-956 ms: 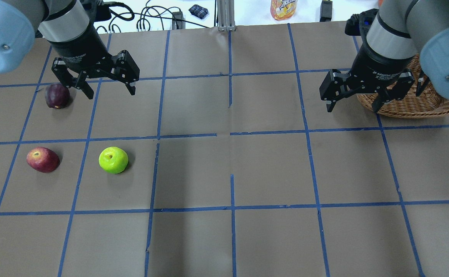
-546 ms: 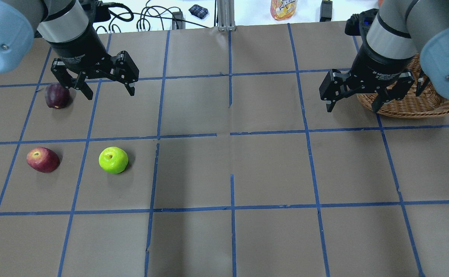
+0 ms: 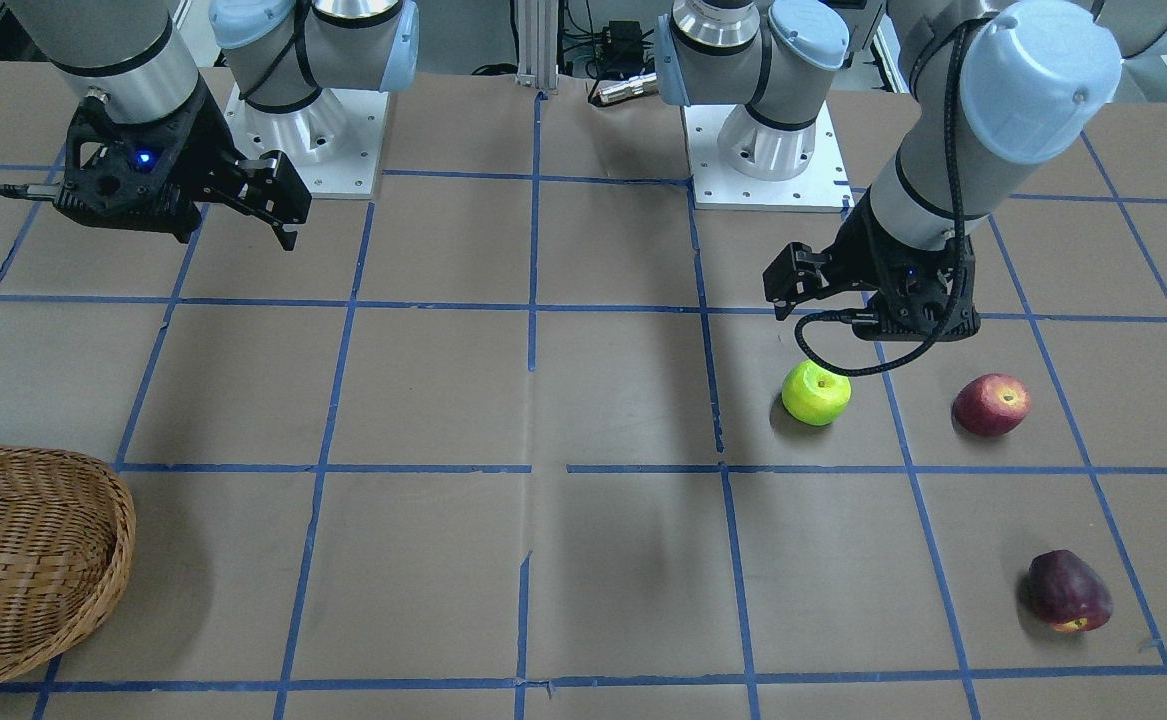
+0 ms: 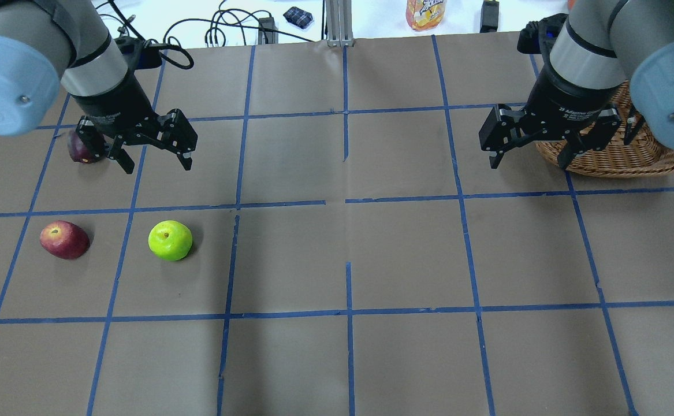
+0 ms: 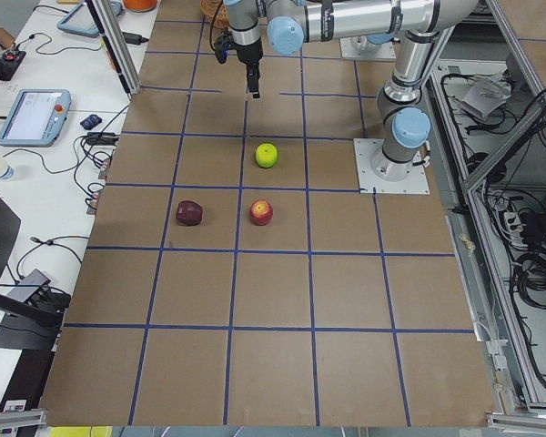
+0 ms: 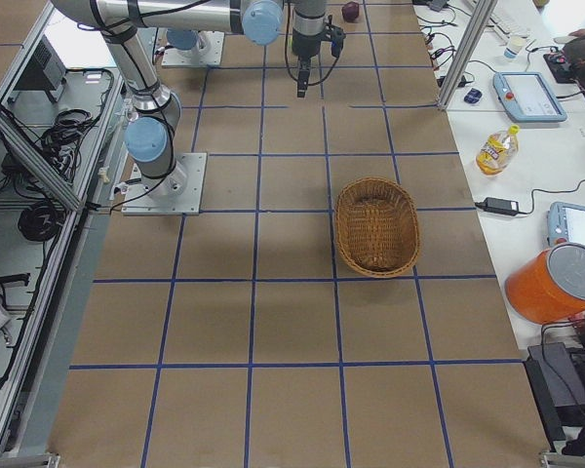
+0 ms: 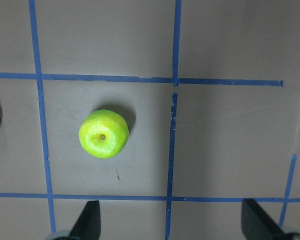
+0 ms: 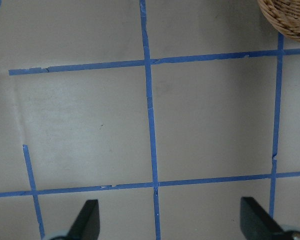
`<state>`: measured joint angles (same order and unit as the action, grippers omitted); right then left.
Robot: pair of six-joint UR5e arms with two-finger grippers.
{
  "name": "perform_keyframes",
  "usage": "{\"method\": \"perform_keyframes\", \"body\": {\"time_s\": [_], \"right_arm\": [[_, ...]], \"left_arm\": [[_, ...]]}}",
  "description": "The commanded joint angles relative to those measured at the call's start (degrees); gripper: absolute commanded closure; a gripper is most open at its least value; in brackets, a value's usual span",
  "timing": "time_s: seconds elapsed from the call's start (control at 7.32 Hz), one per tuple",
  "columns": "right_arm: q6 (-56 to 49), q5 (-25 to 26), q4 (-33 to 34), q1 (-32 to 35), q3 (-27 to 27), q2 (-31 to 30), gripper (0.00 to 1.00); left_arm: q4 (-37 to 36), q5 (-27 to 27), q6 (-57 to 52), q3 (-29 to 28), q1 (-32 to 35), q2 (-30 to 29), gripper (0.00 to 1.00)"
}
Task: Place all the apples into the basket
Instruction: 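Reach the left gripper toward the green apple, then close the left gripper around the green apple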
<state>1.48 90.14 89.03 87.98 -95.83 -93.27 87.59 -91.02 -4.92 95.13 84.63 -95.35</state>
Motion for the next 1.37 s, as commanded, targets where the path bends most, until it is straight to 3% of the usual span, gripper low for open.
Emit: {"method": "perform_keyframes", "body": {"time_s": [0.0,0.14,0.27,1.23], "right_arm": [[-0.1,0.0,0.0,0.0,-0.1,0.0,0.00],[-0.2,0.0,0.0,0.0,-0.1,0.0,0.00],[-0.1,0.0,-0.1,0.0,-0.1,0.0,0.00],[-0.2,0.4,0.1,-0.1,-1.3,0.5,0.00]], "left_arm": [[-16.1,-2.8,-5.8,12.0,-3.9,-1.5,0.00],[-27.5,-4.5,-8.2,18.4,-5.0,-2.6,0.00],[-32.9,-4.8,-8.4,21.8,-5.2,-3.6,0.00],[-33.4,-5.0,-10.0,23.6,-5.2,-9.5,0.00]]}}
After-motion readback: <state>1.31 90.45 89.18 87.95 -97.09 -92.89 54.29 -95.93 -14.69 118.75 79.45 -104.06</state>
